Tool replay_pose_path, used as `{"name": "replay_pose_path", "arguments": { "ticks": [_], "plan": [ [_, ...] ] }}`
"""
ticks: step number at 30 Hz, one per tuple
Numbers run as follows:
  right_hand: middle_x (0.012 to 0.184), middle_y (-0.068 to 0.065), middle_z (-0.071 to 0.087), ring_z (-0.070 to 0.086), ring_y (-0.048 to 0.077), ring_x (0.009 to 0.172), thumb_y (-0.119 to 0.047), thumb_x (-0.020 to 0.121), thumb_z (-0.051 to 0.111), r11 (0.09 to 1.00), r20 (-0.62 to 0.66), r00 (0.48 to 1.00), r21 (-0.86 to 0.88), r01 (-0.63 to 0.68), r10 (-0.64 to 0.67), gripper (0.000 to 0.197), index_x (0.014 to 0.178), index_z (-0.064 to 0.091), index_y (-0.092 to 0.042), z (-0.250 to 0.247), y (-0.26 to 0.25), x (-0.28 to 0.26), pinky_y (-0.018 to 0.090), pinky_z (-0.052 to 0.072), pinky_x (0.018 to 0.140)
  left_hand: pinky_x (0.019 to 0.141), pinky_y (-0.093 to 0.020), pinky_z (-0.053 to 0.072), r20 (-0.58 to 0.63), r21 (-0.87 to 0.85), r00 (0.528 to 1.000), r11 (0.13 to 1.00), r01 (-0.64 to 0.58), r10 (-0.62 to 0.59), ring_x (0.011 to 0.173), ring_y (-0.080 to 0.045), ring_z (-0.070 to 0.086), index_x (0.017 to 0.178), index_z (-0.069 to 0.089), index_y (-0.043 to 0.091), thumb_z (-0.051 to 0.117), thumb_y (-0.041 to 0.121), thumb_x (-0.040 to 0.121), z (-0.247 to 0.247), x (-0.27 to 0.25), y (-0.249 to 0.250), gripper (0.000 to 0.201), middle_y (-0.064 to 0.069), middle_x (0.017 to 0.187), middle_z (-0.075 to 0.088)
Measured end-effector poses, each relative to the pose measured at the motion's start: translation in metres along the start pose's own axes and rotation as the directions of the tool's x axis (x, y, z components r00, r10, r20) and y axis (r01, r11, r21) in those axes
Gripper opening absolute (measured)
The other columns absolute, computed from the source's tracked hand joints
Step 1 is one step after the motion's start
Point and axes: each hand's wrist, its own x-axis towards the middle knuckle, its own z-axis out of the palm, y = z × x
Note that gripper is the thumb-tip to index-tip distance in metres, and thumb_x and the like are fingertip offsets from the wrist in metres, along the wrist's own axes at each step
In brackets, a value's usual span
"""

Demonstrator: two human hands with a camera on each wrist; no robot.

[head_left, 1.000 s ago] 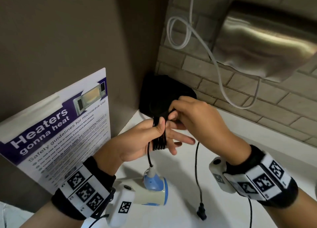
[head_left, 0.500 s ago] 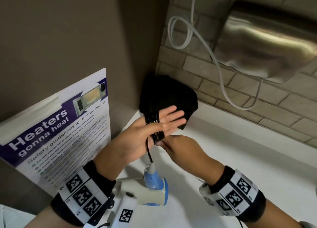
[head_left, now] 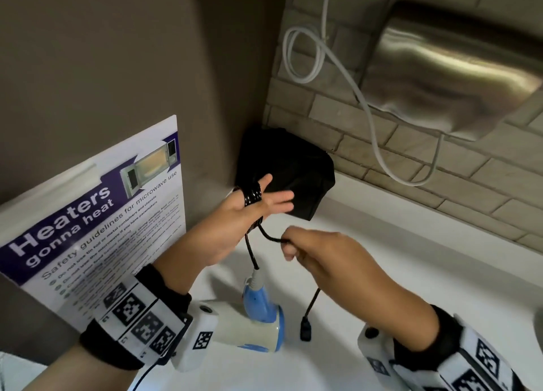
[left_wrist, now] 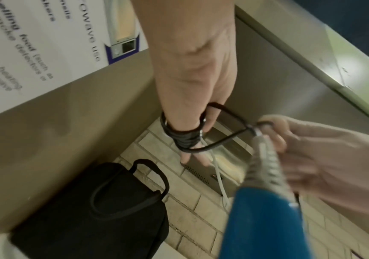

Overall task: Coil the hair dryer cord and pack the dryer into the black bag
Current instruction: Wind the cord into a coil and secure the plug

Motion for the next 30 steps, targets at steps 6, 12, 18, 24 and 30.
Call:
{"name": "replay_pose_path", "arguments": {
  "ticks": [6, 12, 18, 24, 30],
  "plan": [
    [0.074, -0.010, 0.060, 0.055, 0.012, 0.064, -0.024, 0.097, 0.043, 0.998, -0.201, 0.979, 0.043, -0.036, 0.044, 0.012, 0.088, 0.047, -0.030, -0.018, 0.013, 0.021, 0.037, 0.048, 0.056, 0.099, -0.035, 0.047, 0.264, 0.137, 0.962, 0.990, 0.035, -0.070, 0.085, -0.022, 0.069, 0.115, 0.057, 0.012, 0.030, 0.040, 0.098, 0.009, -0.013, 0.007, 0.043, -0.006, 0.092, 0.075],
    [0.062, -0.017, 0.054, 0.053, 0.003, 0.061, -0.038, 0.095, 0.044, 0.971, -0.216, 0.973, 0.238, -0.030, 0.083, 0.019, 0.080, 0.051, -0.029, -0.015, 0.024, 0.039, 0.019, 0.040, 0.057, 0.089, -0.039, 0.053, 0.335, -0.086, 0.938, 0.988, 0.130, -0.094, 0.043, -0.012, 0.049, 0.084, 0.058, 0.003, 0.038, 0.043, 0.090, 0.013, -0.017, 0.013, 0.045, -0.001, 0.046, 0.057],
    [0.069, -0.007, 0.060, 0.048, -0.001, 0.058, -0.029, 0.101, 0.035, 0.689, 0.162, 0.987, 0.713, -0.133, 0.023, 0.034, 0.122, 0.061, -0.022, -0.011, 0.013, 0.040, 0.012, 0.034, 0.052, 0.069, -0.029, 0.054, 0.356, -0.096, 0.921, 0.974, 0.204, -0.158, 0.026, -0.003, 0.038, 0.065, 0.052, 0.010, 0.054, 0.046, 0.081, 0.024, -0.022, 0.017, 0.039, 0.002, 0.028, 0.042],
    [0.082, 0.001, 0.055, 0.046, 0.006, 0.063, -0.039, 0.098, 0.037, 0.639, 0.179, 0.980, 0.745, -0.193, 0.088, 0.030, 0.096, 0.061, -0.021, -0.012, 0.015, 0.035, 0.015, 0.034, 0.049, 0.061, -0.022, 0.052, 0.291, -0.200, 0.950, 0.963, 0.179, -0.116, 0.024, -0.001, 0.029, 0.053, 0.050, 0.021, 0.059, 0.048, 0.085, 0.012, -0.012, 0.008, 0.043, 0.011, 0.027, 0.033],
    [0.071, -0.002, 0.053, 0.048, 0.002, 0.060, -0.053, 0.087, 0.038, 0.716, 0.134, 0.982, 0.673, -0.187, 0.131, 0.034, 0.086, 0.056, -0.023, -0.006, 0.017, 0.032, 0.019, 0.039, 0.054, 0.065, -0.021, 0.052, 0.352, -0.225, 0.934, 0.963, 0.148, -0.061, 0.028, -0.002, 0.039, 0.052, 0.050, 0.024, 0.063, 0.061, 0.070, 0.014, -0.010, 0.003, 0.044, 0.012, 0.029, 0.036]
  ]
}}
